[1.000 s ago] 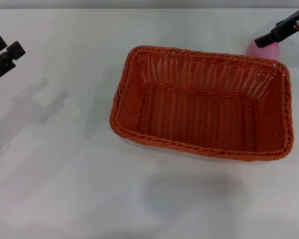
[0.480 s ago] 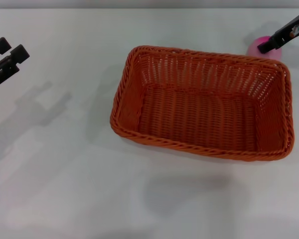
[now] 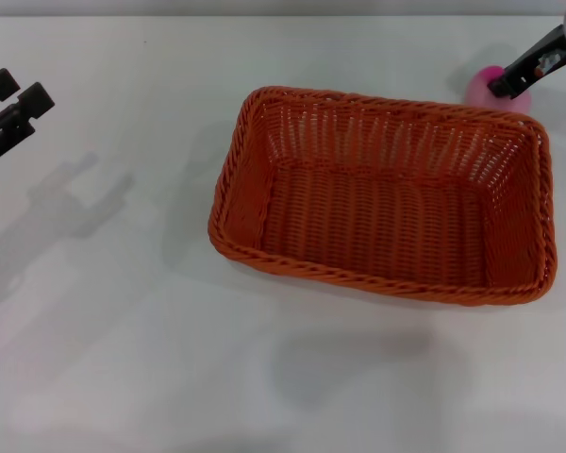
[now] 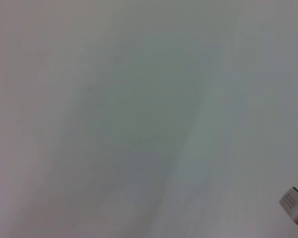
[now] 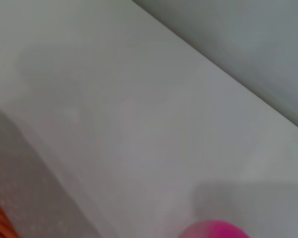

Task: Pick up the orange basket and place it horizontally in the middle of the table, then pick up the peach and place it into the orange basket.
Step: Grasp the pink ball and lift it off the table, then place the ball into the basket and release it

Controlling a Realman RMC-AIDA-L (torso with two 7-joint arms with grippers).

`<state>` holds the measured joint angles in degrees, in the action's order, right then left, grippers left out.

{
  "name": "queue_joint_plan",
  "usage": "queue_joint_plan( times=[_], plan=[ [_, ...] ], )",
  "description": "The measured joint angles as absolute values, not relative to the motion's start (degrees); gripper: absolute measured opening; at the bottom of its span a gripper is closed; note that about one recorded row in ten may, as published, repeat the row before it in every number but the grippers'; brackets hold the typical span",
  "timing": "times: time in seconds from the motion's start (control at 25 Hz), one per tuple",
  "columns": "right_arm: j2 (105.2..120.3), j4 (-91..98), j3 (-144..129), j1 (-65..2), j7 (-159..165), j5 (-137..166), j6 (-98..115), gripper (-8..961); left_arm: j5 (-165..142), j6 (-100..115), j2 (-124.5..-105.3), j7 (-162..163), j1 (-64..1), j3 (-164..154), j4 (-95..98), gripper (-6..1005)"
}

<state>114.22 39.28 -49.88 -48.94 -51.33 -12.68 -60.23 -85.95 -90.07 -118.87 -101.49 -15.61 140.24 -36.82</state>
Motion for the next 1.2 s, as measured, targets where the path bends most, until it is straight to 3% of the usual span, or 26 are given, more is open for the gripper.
queue_joint_plan(
  times=[0.28,0.88,1.2],
  plan=[
    [114.94,42.39,-49.92,-48.5,-52.71,-13.67,-62.92,193,-85.95,-90.06,-118.78,-101.51,-15.54,140.46,-36.83,731],
    [114.91,70.37,-50.56,-38.4,-56.53,-38.23,-80.69,58,-85.5,-89.66,-118.74,-101.51,-15.29,140.53,-37.06,727],
    [114.97,71.93,-50.59,-33.95,-64.64,-49.49,-90.71,48,-84.51,-89.42,-118.69,-101.57,-15.31,140.55,-37.32,727]
  ],
)
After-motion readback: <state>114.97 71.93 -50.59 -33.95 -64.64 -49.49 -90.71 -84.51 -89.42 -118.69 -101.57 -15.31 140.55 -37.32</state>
